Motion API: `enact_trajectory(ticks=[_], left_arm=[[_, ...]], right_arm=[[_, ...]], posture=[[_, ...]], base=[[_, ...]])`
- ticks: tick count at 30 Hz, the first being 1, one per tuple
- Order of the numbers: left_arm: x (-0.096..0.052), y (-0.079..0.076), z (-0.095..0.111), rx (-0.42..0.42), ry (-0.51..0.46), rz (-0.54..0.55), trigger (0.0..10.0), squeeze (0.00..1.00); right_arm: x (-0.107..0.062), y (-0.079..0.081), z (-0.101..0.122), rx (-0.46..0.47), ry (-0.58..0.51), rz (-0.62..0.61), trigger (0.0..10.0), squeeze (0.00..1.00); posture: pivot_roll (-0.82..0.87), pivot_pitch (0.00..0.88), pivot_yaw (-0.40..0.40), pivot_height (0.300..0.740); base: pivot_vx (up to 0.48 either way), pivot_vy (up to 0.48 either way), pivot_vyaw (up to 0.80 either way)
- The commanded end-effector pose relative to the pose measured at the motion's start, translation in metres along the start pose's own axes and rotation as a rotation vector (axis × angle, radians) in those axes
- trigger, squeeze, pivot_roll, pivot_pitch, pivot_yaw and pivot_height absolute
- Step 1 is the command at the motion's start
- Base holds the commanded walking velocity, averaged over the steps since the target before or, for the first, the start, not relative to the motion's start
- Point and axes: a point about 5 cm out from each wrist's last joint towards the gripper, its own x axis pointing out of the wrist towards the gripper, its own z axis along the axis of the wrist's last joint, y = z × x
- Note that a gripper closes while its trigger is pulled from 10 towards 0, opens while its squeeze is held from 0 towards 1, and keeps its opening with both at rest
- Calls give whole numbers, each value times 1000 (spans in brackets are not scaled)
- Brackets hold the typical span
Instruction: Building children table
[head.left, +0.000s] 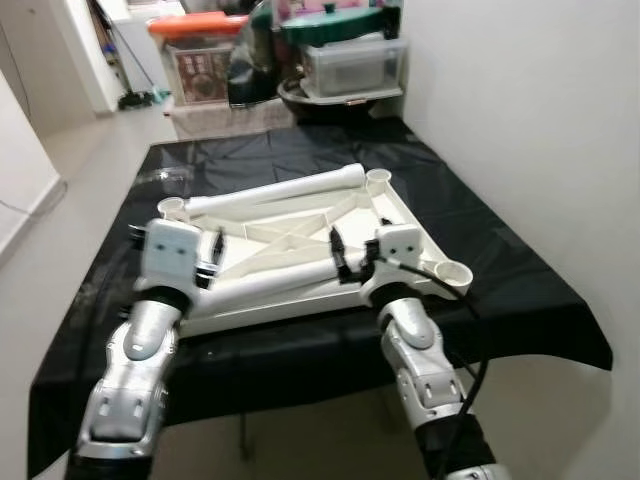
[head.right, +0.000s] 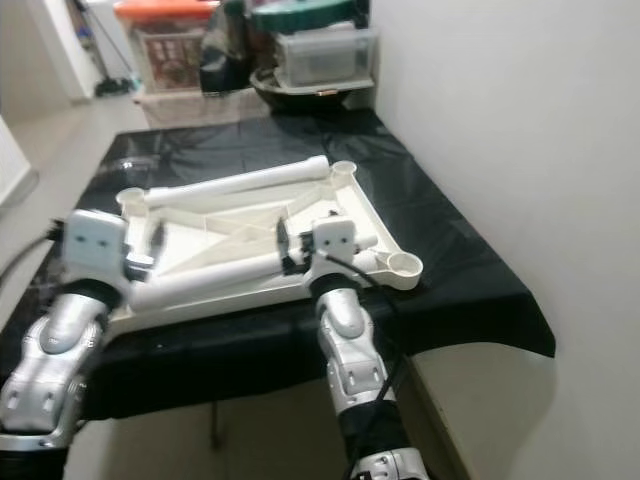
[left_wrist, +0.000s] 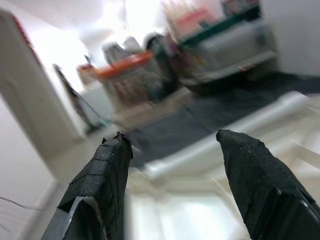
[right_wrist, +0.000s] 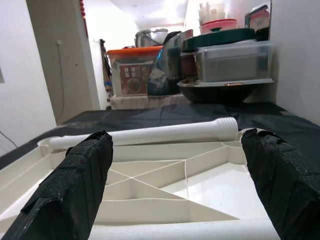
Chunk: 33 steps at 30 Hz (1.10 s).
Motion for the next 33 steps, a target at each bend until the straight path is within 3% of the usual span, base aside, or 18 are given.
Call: enact_trajectory(ticks=[1, 5, 6, 9, 10, 11, 15, 16, 17, 22, 23, 27, 29, 30, 32, 33], left_arm=[[2, 9, -10, 0, 60, 2, 10000, 0], [6, 16, -11, 45, 80, -17, 10000, 0], [8, 18, -13, 64, 98, -26, 10000, 1000], [13, 20, -14, 77, 124, -80, 10000, 1000], [15, 19, -16, 74, 168, -158, 10000, 1000], [16, 19, -17, 96, 187, -218, 10000, 1000], [18, 20, -18, 140, 230, -309, 10000, 1000], [19, 22, -19, 155, 255, -343, 10000, 173], [21, 27, -20, 155, 278, -379, 10000, 0], [29, 44, -20, 226, 285, -440, 10000, 0], [31, 50, -22, 234, 306, -454, 10000, 1000], [32, 54, -24, 211, 343, -519, 10000, 1000], [30, 53, -25, 190, 387, -629, 10000, 1000], [30, 52, -25, 186, 414, -676, 10000, 0], [24, 52, -26, 240, 484, -844, 10000, 0], [23, 52, -26, 253, 494, -869, 10000, 0]], right_arm=[[3, 0, 1, 12, 10, -4, 10000, 0], [3, -1, 1, 9, 10, -7, 10000, 0], [3, -2, 1, 3, 14, -15, 10000, 0], [3, -4, 0, -4, 15, -14, 10000, 0], [3, -3, 0, -6, 16, -7, 10000, 63], [3, -3, 0, -7, 19, -5, 10000, 0], [4, -2, 0, -9, 23, -8, 10000, 0], [3, -2, -1, -9, 24, -10, 10000, 0], [3, -2, -1, -8, 23, -10, 10000, 0], [3, 1, -1, -9, 30, 0, 10000, 0], [3, 1, -1, -12, 32, 5, 10000, 0], [3, 2, 0, -19, 31, 5, 10000, 0], [4, 2, 1, -24, 33, 1, 10000, 0], [4, 2, 1, -24, 37, 1, 10000, 0], [3, 4, -1, -8, 54, 16, 10000, 0], [3, 4, -1, -4, 56, 19, 10000, 0]], posture=[[-88, 0, 84, 740], [-91, 0, 87, 740], [-86, 0, 88, 740], [-83, 0, 90, 740], [-83, 0, 90, 740], [-79, 0, 90, 740], [-73, 0, 87, 740], [-73, 0, 87, 740], [-71, 0, 87, 740], [-71, 0, 84, 740], [-68, 0, 85, 740], [-57, 0, 96, 740], [-30, 0, 95, 740], [-30, 0, 95, 740], [-19, 0, 98, 740], [-19, 0, 98, 740]], base=[[0, 0, 0], [0, 0, 0], [0, 0, 0], [0, 0, 0], [0, 0, 0], [0, 0, 0], [0, 0, 0], [0, 0, 0], [0, 0, 0], [0, 0, 0], [0, 0, 0], [0, 0, 0], [0, 0, 0], [0, 0, 0], [0, 0, 0], [0, 0, 0]])
